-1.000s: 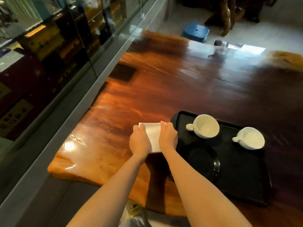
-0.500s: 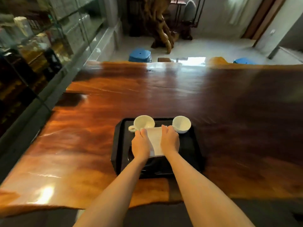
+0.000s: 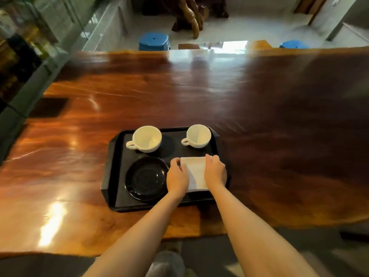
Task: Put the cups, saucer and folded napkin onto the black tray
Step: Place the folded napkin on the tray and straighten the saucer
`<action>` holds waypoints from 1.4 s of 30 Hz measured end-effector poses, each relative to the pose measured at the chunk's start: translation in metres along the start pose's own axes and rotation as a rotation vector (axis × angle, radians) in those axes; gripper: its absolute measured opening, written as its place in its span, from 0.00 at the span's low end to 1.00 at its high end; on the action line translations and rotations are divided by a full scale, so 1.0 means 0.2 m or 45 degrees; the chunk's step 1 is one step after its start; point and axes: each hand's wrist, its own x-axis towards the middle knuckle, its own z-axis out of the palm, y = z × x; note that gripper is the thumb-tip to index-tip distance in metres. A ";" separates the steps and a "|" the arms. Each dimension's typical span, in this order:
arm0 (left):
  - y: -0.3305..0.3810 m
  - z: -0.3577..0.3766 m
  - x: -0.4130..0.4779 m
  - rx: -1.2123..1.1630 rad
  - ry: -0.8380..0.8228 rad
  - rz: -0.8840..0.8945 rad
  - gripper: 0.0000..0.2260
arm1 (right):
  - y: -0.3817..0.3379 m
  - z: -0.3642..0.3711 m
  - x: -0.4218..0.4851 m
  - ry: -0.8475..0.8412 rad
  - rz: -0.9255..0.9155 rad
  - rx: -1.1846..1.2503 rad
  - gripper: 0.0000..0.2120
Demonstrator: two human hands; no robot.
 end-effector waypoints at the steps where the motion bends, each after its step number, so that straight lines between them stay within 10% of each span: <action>1: -0.01 0.03 0.01 0.026 -0.022 0.006 0.18 | 0.02 0.02 0.03 -0.041 0.040 0.000 0.17; 11: -0.13 0.16 0.08 0.184 -0.081 0.088 0.28 | 0.08 0.22 0.14 -0.244 0.091 -0.105 0.21; 25: -0.39 0.24 0.09 0.605 -0.147 0.535 0.31 | 0.22 0.27 0.16 -0.167 -0.561 -0.744 0.28; 32: -0.40 0.28 0.12 0.866 -0.150 0.415 0.33 | 0.28 0.26 0.18 -0.259 -0.619 -0.810 0.30; 42: 0.07 0.08 0.25 0.200 -0.147 0.213 0.26 | 0.10 0.04 0.35 -0.393 -0.183 0.262 0.32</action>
